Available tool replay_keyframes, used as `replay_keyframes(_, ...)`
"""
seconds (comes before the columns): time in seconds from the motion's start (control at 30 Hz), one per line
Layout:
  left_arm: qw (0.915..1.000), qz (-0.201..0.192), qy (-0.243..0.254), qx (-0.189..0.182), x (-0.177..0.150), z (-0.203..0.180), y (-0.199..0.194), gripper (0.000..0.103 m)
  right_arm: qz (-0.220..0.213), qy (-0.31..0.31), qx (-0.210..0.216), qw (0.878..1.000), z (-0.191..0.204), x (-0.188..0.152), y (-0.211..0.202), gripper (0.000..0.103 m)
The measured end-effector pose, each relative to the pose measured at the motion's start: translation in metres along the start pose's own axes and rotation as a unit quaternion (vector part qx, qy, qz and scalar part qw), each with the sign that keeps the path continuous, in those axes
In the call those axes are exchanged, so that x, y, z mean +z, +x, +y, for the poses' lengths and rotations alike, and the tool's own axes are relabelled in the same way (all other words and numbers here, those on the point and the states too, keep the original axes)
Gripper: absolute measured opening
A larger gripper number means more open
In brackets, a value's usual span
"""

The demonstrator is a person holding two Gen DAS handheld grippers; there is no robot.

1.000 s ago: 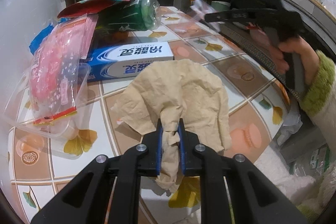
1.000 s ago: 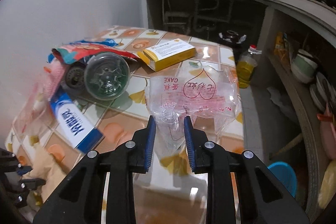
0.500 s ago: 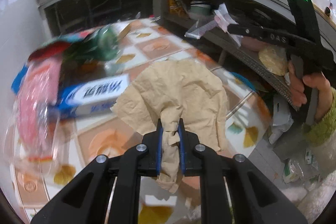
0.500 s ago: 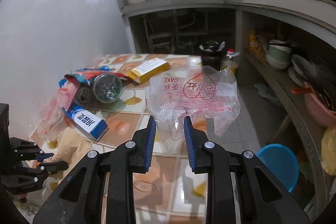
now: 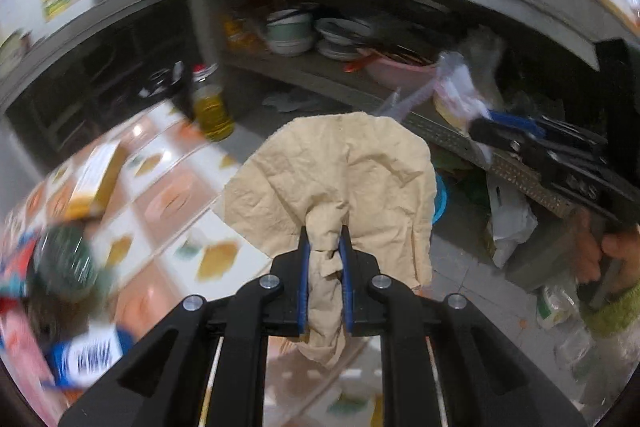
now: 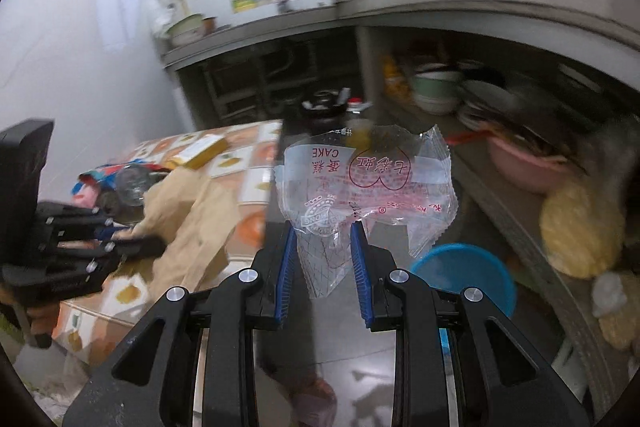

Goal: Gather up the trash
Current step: 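Carry the paper bag in the left tool while the right tool carries the plastic bag to the blue basket, then open the left tool over the basket while the right tool drops the plastic bag in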

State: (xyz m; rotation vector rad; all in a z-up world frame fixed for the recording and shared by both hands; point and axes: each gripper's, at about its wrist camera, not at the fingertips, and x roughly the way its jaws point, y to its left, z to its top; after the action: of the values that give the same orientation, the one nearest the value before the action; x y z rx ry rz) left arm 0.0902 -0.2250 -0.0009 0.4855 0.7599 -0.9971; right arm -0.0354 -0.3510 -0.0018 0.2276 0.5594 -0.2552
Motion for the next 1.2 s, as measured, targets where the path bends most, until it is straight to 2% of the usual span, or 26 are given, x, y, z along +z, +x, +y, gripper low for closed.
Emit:
replay_keyframes(0.17,0.9974,0.037,0.056,-0.024,0.044,-0.035,0.051,0.012,0.006,0.042,-0.038,0.998,-0.044,-0.017,-0.005,0.025)
replay_keyframes(0.23,0.9945,0.065,0.071,-0.04,0.06,-0.048,0.08,0.012,0.012,0.051,-0.055,0.997,-0.057,-0.024,-0.003,0.025)
replay_keyframes(0.37,0.987,0.121,0.093,-0.052,0.08,-0.067,0.136,0.012,0.027,0.075,-0.075,0.994,-0.082,-0.041,0.004,0.025)
replay_keyframes(0.47,0.9773,0.176,0.097,-0.067,0.094,-0.082,0.186,0.012,0.042,0.091,-0.087,0.991,-0.097,-0.053,0.012,0.025)
replay_keyframes(0.7,0.9486,0.293,0.054,-0.106,0.108,-0.107,0.292,0.013,0.084,0.132,-0.095,0.983,-0.124,-0.085,0.047,0.025)
replay_keyframes(0.87,0.9297,0.346,-0.028,-0.123,0.107,-0.108,0.361,0.013,0.11,0.15,-0.095,0.978,-0.138,-0.101,0.073,0.025)
replay_keyframes(0.93,0.9272,0.352,-0.044,-0.121,0.107,-0.108,0.377,0.015,0.122,0.155,-0.091,0.976,-0.145,-0.105,0.087,0.025)
replay_keyframes(1.03,0.9284,0.35,-0.061,-0.11,0.112,-0.108,0.399,0.015,0.134,0.152,-0.085,0.976,-0.152,-0.106,0.11,0.025)
replay_keyframes(1.1,0.9307,0.343,-0.068,-0.108,0.116,-0.109,0.41,0.018,0.142,0.152,-0.076,0.975,-0.155,-0.105,0.127,0.025)
replay_keyframes(1.13,0.9316,0.34,-0.072,-0.106,0.118,-0.11,0.414,0.026,0.147,0.151,-0.073,0.975,-0.157,-0.104,0.14,0.026)
replay_keyframes(1.17,0.932,0.339,-0.075,-0.106,0.118,-0.11,0.417,0.041,0.149,0.149,-0.072,0.975,-0.158,-0.103,0.148,0.026)
replay_keyframes(1.2,0.9327,0.336,-0.081,-0.103,0.122,-0.108,0.422,0.048,0.151,0.146,-0.072,0.975,-0.16,-0.104,0.16,0.026)
